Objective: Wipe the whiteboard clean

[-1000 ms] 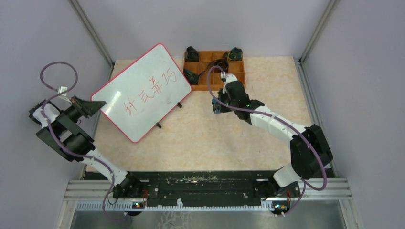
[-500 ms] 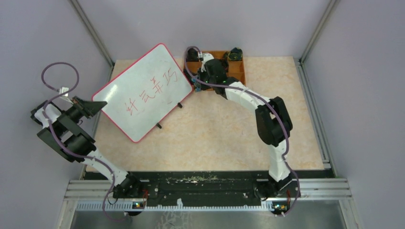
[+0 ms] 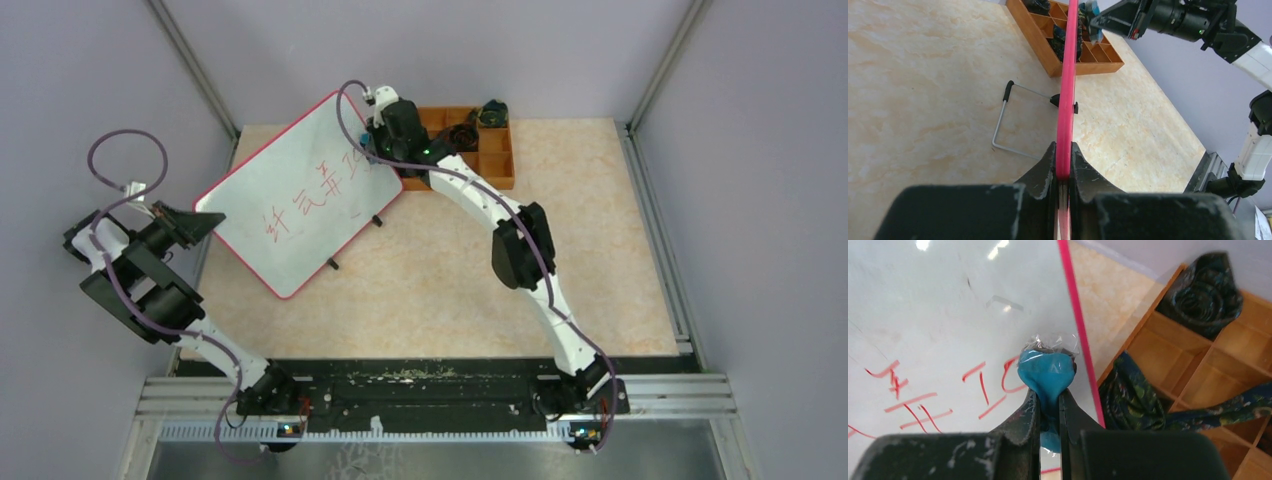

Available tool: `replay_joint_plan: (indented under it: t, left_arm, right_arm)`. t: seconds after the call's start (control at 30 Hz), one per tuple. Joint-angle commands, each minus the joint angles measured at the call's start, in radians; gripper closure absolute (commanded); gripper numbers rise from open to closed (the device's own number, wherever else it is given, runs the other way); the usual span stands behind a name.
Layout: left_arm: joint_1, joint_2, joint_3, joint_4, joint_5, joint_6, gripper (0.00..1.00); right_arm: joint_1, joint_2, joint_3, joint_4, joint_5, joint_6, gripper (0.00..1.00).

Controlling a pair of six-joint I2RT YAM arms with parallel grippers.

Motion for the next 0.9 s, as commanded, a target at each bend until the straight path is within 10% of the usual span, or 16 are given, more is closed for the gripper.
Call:
replay_joint_plan:
  t: [0.0, 0.87]
  left_arm:
    - [0.034, -0.046, 0.002, 0.125, -0.071, 0.045, 1.0]
    - [0.034, 0.006, -0.015, 0.125, -0.072, 0.068, 1.0]
  right_arm:
    - [0.022, -0.102, -0.179, 0.166, 0.068, -0.045, 1.0]
    - [0.032, -0.15, -0.437, 0.649, 0.029, -0.084, 1.0]
